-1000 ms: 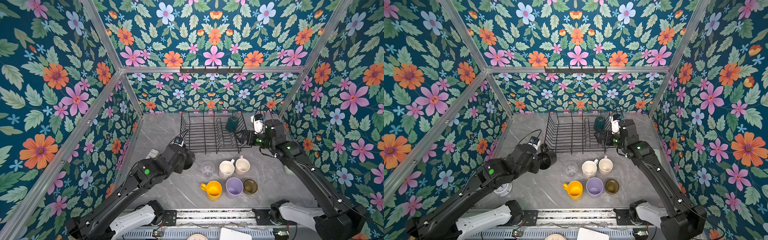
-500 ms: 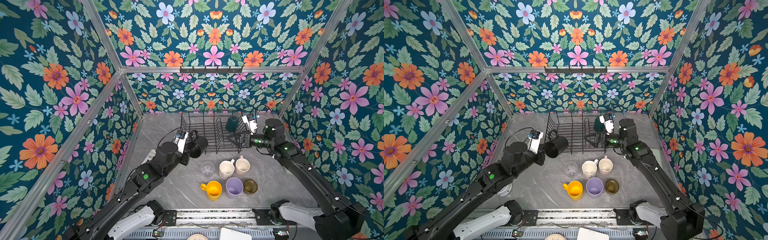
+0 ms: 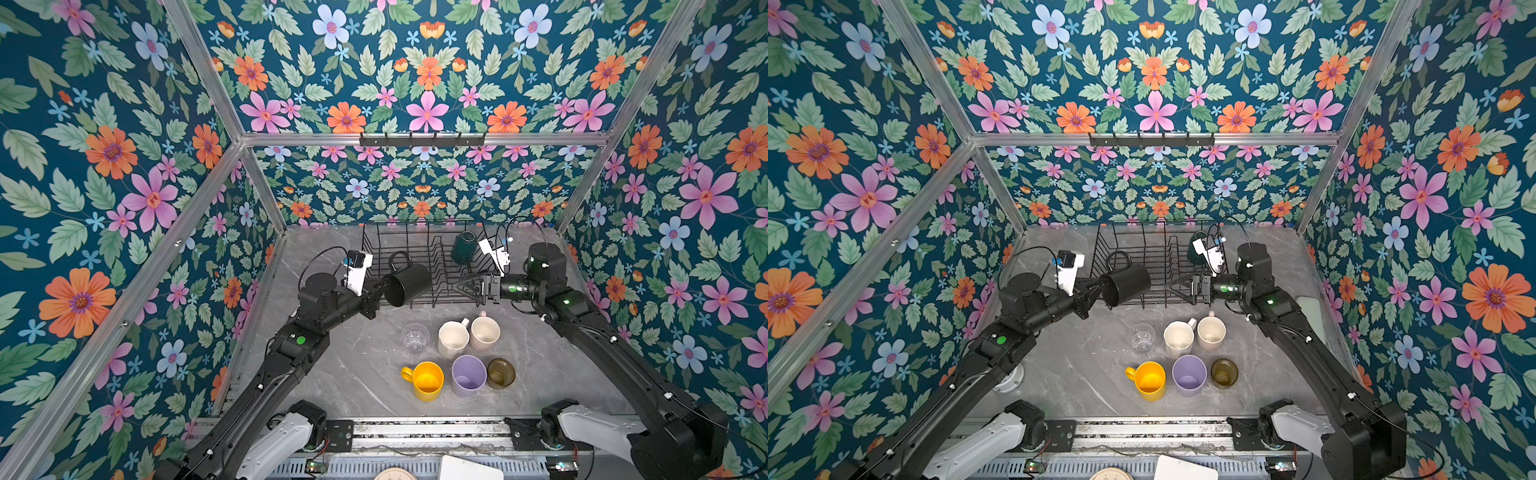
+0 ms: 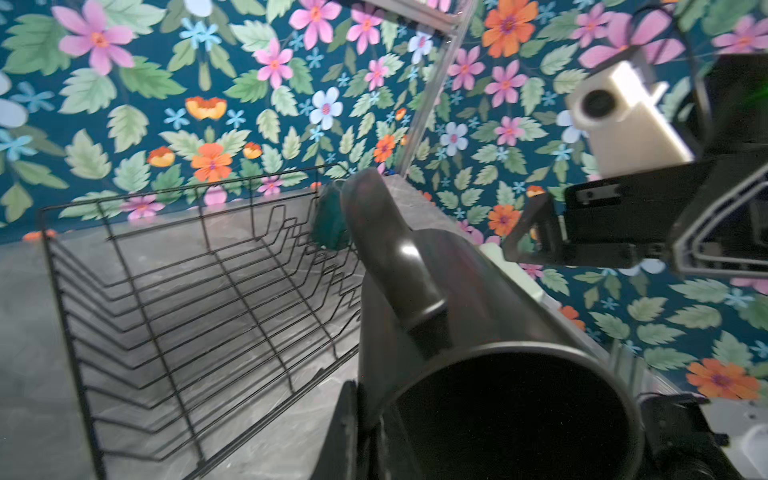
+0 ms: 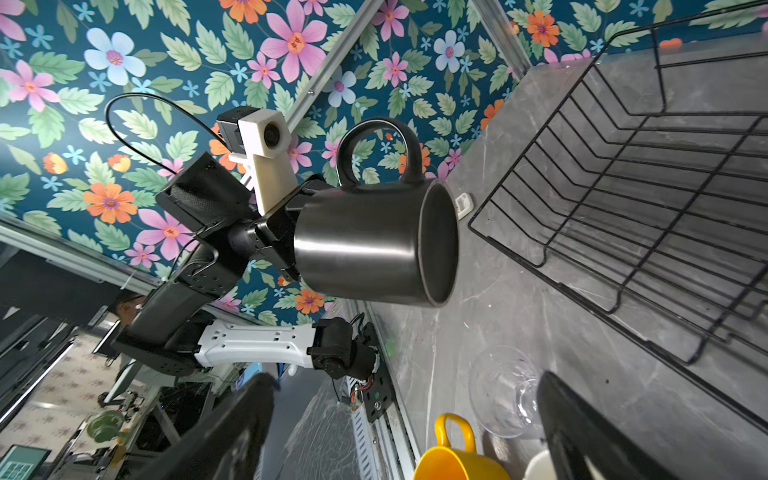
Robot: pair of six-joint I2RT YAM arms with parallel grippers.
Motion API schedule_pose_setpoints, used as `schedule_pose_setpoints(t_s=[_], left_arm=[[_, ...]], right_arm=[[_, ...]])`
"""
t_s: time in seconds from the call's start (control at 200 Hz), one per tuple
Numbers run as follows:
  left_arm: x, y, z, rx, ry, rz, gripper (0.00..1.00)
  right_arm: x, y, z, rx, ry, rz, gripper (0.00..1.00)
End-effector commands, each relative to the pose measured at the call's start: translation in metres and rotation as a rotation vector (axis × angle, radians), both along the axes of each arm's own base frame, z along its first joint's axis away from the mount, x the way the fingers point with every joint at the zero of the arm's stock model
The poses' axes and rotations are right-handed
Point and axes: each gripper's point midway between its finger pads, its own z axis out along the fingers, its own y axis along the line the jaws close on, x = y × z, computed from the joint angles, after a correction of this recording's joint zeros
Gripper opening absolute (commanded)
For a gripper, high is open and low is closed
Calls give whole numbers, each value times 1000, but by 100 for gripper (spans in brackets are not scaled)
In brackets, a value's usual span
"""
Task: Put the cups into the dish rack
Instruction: 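Lift the black mug over the rack while the right gripper moves toward it, then grasp the black mug body with the right gripper, then open the left gripper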
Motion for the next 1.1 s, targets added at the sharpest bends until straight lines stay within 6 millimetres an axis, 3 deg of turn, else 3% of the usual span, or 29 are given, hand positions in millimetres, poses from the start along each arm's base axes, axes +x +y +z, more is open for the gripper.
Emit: schedule_pose_setpoints(t_s=[0.0,0.255,1.095], left_arm=[[-10,-14,44,-113,-146,-132,0],[-9,-33,36,-157,-77,-270,0],[-29,-49,43,-272,-43,-469,0]], right_arm=[[-13,4,17,57,-60,78,98],[-24,7,26,108,-106,153,99],[-10,33,17,125,-60,201,98]])
